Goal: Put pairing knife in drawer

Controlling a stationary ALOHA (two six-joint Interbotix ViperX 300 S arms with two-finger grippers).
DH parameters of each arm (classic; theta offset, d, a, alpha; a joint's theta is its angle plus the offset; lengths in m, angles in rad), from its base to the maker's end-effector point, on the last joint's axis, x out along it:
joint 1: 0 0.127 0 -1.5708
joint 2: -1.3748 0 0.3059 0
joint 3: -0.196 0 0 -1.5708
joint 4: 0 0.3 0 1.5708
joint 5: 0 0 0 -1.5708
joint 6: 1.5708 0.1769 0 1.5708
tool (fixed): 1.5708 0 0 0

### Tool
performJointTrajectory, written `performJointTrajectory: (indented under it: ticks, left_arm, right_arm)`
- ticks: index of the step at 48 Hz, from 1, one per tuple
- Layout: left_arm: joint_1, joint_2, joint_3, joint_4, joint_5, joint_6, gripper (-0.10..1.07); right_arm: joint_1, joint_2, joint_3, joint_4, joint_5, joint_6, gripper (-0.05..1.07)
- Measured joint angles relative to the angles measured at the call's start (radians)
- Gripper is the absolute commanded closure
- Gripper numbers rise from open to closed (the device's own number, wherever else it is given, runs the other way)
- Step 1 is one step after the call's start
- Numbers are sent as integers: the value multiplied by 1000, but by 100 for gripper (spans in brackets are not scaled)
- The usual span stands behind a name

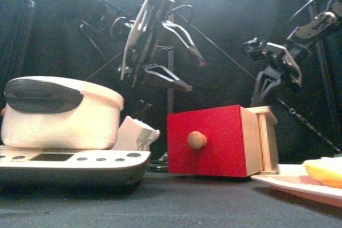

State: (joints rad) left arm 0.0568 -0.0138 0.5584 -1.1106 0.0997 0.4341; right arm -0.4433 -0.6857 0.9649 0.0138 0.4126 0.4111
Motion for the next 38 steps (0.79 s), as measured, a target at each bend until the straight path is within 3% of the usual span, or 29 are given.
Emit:
performJointTrajectory:
  ticks: [8, 19, 31, 38]
  left_arm:
    - [41, -52, 55, 84, -28, 0, 14]
    - [92, -137, 144, 207, -32, 0, 14]
    - [126, -250, 241, 305, -72, -2, 14]
    - [160, -314, 298, 331, -103, 0, 14]
  right_arm:
    - [5, -69, -26, 74, 89, 3, 55]
    - [29, -61, -63, 124, 219, 123, 55]
    - [173, -57, -97, -8, 299, 367, 55]
    - [278, -32, -112, -178, 273, 500, 52]
